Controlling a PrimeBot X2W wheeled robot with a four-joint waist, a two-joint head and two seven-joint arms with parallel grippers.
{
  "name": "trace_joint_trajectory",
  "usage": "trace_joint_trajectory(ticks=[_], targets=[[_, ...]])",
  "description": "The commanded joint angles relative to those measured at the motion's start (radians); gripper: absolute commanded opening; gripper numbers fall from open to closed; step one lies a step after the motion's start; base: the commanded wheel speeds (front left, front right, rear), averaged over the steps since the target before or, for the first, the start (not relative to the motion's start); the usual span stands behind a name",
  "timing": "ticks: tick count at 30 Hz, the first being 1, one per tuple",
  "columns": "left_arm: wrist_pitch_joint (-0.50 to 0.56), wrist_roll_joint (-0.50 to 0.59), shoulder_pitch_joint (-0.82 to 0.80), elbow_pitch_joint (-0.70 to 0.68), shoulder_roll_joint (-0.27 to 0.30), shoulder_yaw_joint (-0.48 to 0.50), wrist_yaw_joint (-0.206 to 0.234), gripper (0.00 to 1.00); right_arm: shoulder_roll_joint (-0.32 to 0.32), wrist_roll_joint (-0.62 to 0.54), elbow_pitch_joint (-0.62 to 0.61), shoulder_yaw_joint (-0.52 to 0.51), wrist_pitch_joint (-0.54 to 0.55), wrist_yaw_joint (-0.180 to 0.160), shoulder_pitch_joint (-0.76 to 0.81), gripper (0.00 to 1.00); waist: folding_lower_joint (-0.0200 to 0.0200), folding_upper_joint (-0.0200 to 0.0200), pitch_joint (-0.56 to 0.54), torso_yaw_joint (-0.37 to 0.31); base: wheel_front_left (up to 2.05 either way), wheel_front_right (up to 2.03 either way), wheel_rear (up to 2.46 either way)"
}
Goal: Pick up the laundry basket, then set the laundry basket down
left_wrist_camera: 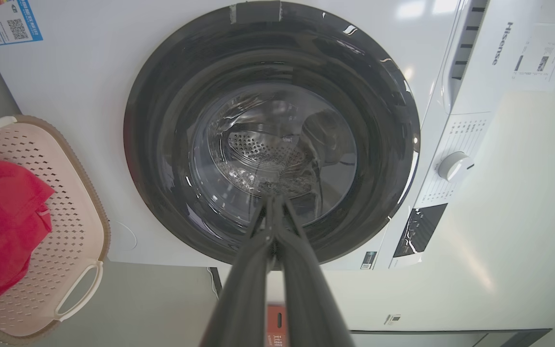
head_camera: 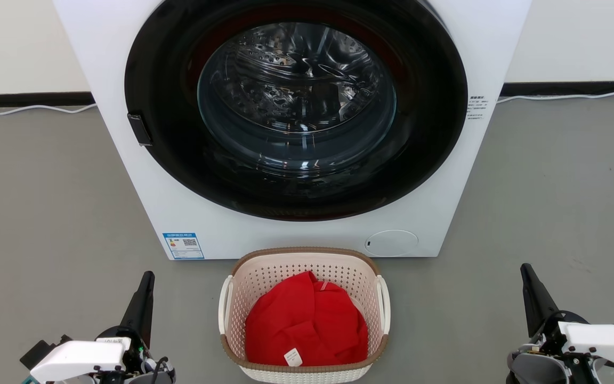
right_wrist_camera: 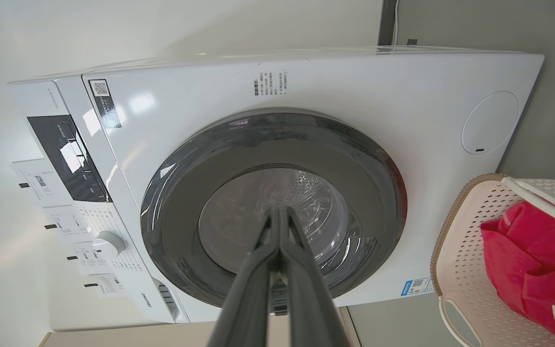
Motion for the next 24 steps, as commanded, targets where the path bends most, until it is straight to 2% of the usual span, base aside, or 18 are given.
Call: trace_joint_trajectory(ticks=[1,24], targets=[[0.006,0.001,-0.053,-0.022,0.012,0.032,-0.007,0.0,-0.005,-0.006,-0.027,0.02,0.008,0.007,-0.041,0.0,-0.0001,0.0,0.0,0.0,0.0,0.0,0.0],[0.007,0.001,-0.053,-0.022,0.011,0.033,-0.007,0.0,-0.003,-0.008,-0.027,0.017,0.01,0.007,-0.042,0.0,-0.0001,0.0,0.0,0.0,0.0,0.0,0.0]])
